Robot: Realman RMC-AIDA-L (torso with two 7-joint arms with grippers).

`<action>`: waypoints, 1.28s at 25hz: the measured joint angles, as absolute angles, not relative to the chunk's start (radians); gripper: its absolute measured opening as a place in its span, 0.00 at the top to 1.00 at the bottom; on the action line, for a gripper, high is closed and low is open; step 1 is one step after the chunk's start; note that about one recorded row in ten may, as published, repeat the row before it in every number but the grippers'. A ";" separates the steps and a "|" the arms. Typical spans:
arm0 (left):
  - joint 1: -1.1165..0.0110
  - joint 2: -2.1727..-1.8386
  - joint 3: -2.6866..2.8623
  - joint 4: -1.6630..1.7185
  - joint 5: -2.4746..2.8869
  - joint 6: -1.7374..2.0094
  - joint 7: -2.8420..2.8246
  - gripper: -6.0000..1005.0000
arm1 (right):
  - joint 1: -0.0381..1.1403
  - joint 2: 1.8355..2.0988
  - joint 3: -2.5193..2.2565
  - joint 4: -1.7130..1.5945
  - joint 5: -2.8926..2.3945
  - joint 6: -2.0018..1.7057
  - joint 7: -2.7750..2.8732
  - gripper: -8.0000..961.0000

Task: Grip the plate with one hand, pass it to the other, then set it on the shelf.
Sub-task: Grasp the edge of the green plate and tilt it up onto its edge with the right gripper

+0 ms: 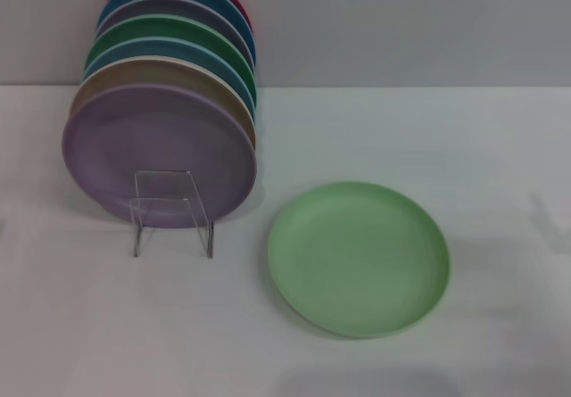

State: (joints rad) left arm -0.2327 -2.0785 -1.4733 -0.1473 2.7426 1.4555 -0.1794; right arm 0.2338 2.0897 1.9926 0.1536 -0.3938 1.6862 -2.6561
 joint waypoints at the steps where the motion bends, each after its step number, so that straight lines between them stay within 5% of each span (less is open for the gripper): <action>1: -0.233 -2.078 -1.473 -0.147 2.743 1.456 -0.179 0.20 | 0.234 2.090 1.993 0.154 -0.394 1.686 -2.656 0.14; 11: -0.228 -2.078 -1.471 -0.152 2.748 1.458 -0.179 0.21 | 0.183 2.078 1.878 0.686 -0.602 1.280 -2.354 0.14; 15: -0.229 -2.078 -1.471 -0.151 2.750 1.457 -0.179 0.21 | 0.154 2.069 1.799 1.170 -1.080 0.810 -1.754 0.14; 19: -0.231 -2.078 -1.471 -0.150 2.751 1.455 -0.180 0.21 | 0.187 2.068 1.798 1.340 -1.507 0.721 -1.320 0.14; 25: -0.237 -2.078 -1.459 -0.150 2.750 1.453 -0.181 0.21 | 0.375 2.069 1.812 1.509 -2.452 1.055 -0.416 0.14; 32: -0.246 -2.078 -1.448 -0.152 2.750 1.449 -0.180 0.21 | 0.483 2.059 1.888 1.396 -2.599 1.263 -0.340 0.14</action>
State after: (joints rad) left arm -0.2458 -2.0784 -1.4482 -0.1520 2.7499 1.4495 -0.1803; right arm 0.4827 2.0593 1.8881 1.3958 -2.5988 1.2634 -0.3401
